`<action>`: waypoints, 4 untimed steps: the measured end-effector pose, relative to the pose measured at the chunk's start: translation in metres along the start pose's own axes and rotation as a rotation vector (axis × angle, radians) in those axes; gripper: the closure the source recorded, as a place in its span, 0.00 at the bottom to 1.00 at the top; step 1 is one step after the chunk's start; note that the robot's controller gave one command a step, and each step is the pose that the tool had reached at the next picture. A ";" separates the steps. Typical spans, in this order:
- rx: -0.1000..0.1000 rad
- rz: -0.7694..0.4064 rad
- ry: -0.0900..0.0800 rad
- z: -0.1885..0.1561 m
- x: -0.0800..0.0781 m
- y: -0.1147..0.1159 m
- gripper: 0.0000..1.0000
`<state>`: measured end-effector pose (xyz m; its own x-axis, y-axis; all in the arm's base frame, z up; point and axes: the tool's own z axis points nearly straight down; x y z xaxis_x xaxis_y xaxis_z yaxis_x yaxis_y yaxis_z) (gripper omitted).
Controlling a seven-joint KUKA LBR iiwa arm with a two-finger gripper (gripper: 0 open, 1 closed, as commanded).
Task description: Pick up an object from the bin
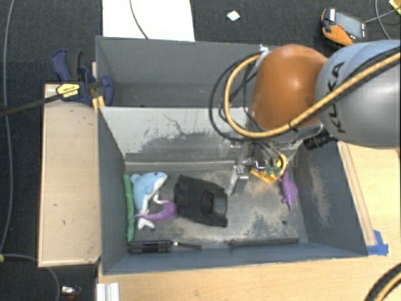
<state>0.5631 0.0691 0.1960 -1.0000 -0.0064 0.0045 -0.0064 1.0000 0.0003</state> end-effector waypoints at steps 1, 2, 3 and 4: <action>-0.001 0.003 -0.008 -0.005 -0.001 0.000 0.00; -0.002 0.144 -0.005 0.129 0.046 0.062 0.00; -0.004 0.241 -0.024 0.035 0.052 0.070 0.00; 0.002 0.381 0.002 0.097 0.049 0.037 0.00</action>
Offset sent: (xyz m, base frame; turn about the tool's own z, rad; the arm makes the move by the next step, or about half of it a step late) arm -0.0465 0.0599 -0.1260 0.1466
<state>0.5134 0.1055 0.0988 -0.9307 0.3656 0.0059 0.3656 0.9308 -0.0040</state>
